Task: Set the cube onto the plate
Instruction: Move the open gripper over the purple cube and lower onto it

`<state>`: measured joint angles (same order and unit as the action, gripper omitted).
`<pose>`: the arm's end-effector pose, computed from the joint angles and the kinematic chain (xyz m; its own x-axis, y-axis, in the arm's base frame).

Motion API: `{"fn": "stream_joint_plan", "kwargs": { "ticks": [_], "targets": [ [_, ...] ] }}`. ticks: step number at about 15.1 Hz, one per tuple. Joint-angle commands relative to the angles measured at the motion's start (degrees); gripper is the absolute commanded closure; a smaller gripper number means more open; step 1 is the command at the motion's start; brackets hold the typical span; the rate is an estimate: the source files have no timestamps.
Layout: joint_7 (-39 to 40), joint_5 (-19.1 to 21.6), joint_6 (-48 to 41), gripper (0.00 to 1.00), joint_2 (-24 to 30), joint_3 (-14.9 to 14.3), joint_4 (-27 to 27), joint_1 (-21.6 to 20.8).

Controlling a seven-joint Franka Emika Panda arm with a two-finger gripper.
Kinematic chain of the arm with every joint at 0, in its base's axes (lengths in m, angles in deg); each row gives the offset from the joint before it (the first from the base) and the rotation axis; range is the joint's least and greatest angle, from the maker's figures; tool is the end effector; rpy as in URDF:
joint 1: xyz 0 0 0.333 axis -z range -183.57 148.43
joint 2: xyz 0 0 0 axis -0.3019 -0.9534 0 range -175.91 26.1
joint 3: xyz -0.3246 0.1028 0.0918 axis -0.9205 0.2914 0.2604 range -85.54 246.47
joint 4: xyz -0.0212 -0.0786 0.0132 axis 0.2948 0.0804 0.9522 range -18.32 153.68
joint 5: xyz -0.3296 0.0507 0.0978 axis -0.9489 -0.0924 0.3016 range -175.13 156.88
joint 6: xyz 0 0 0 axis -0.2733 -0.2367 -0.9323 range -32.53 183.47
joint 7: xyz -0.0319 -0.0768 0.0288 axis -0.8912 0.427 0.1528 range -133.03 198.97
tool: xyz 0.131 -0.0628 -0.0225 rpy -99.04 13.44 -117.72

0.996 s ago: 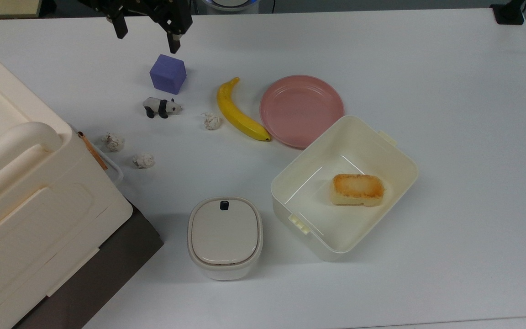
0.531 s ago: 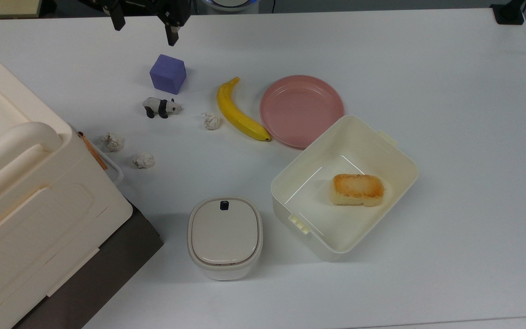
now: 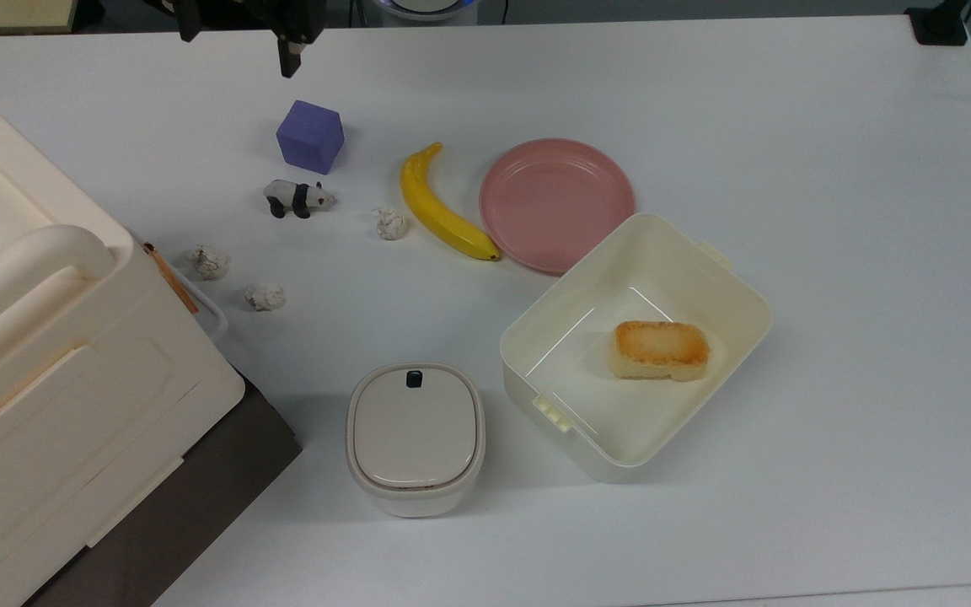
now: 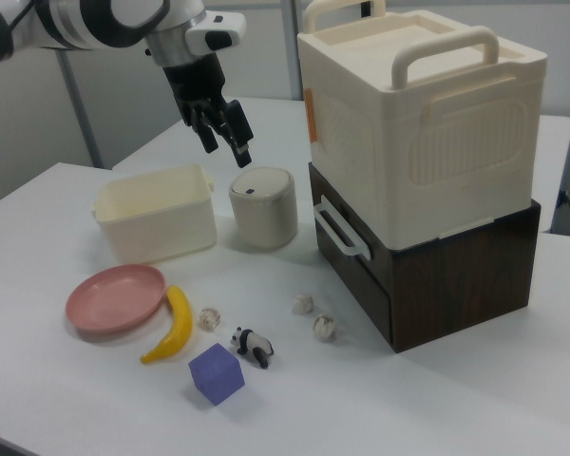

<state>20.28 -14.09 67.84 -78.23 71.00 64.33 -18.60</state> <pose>0.5437 -0.0891 0.6334 0.9222 -0.3420 0.1805 -0.3571 -0.9323 0.0578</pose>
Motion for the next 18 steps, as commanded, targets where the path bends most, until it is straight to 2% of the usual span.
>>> {"fn": "stream_joint_plan", "kwargs": {
  "ticks": [1, 9, 13, 18],
  "targets": [
    [-0.41, -1.28, -2.6, 0.0, -0.19, -0.02, -1.13, -0.99],
    [-0.93, -3.47, -10.78, 0.0, -0.63, 0.5, 0.71, -4.94],
    [-1.72, -3.91, -14.37, 0.0, -4.67, 0.5, 1.51, -6.08],
    [-1.9, -4.18, -14.56, 0.0, -4.15, 0.06, 5.37, -5.82]
  ]
}}
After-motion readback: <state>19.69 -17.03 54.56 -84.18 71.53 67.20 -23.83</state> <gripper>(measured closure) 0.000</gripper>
